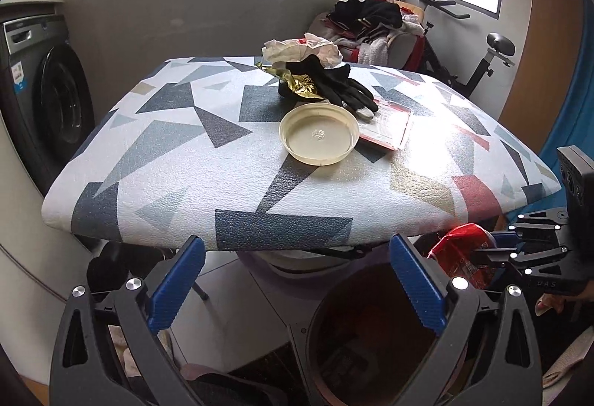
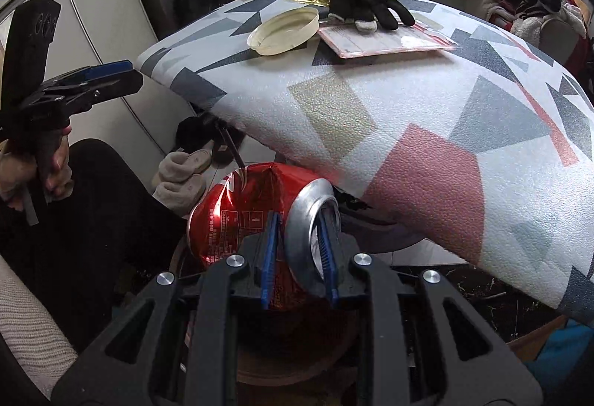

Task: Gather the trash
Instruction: 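Drop the red can into the bin with the right gripper while the left drops the milk carton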

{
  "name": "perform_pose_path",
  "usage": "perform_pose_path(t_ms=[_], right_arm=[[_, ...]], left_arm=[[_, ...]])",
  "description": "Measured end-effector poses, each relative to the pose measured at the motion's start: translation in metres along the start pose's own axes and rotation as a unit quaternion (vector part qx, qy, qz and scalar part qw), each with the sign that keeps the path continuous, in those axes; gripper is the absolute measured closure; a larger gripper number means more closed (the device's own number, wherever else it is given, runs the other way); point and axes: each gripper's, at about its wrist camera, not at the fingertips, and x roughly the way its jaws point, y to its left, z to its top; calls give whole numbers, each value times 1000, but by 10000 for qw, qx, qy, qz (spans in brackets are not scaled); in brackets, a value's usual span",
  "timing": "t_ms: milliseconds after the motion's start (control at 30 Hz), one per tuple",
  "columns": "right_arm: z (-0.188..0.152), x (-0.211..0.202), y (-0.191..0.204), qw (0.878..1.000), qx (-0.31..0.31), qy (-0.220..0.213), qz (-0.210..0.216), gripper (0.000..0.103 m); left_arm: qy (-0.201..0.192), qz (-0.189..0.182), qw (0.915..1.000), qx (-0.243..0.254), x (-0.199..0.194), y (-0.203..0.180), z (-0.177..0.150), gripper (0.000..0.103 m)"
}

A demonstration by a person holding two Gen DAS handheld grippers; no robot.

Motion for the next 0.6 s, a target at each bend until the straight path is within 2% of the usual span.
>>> perform_pose_path(t_ms=[167, 600], right_arm=[[-1, 10, 3, 9998, -69, 182, -6, 78], [0, 11, -1, 9998, 0, 190, -56, 77]], left_arm=[[73, -8, 10000, -14, 4, 1, -2, 6], [218, 46, 9998, -7, 10, -1, -2, 6]])
